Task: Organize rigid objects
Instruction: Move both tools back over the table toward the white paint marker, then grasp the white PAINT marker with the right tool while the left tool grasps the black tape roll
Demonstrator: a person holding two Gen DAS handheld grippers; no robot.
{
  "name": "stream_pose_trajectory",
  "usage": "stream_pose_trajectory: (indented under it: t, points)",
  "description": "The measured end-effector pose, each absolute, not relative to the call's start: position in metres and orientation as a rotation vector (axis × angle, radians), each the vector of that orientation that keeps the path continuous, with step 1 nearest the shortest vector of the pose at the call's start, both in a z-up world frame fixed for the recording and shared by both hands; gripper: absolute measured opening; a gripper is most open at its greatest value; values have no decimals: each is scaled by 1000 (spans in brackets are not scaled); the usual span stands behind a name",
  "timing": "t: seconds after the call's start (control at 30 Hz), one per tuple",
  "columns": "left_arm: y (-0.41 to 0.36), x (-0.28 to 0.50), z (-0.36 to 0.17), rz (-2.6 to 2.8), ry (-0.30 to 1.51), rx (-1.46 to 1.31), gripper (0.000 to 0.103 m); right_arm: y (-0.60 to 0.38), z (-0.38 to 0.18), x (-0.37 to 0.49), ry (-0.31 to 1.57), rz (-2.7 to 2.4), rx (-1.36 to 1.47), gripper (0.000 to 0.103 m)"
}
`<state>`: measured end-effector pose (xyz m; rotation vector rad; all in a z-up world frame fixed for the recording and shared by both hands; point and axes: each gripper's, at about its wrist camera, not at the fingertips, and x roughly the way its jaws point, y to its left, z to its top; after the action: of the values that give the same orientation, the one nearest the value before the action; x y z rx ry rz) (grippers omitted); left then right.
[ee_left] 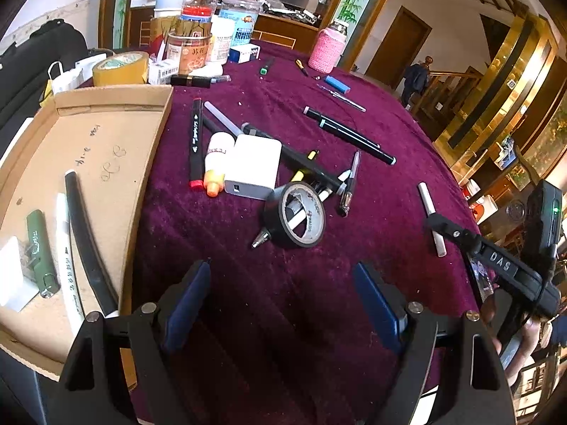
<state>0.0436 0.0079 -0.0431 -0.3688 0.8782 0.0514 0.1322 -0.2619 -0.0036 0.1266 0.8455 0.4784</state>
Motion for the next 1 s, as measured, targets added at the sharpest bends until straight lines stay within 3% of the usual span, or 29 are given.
stream_pose_trajectory:
  t: [0.43, 0.63, 0.73, 1.0]
  points:
    - [10, 43, -47, 42, 878, -382, 82, -297, -12, 180, 906, 249, 83, 47]
    - [13, 43, -43, 52, 878, -365, 82, -295, -22, 203, 941, 158, 37, 29]
    - [16, 46, -38, 75, 868, -351, 82, -295, -33, 210, 954, 114, 22, 15]
    - [17, 73, -46, 94, 902, -347, 82, -264, -26, 190, 951, 259, 62, 14]
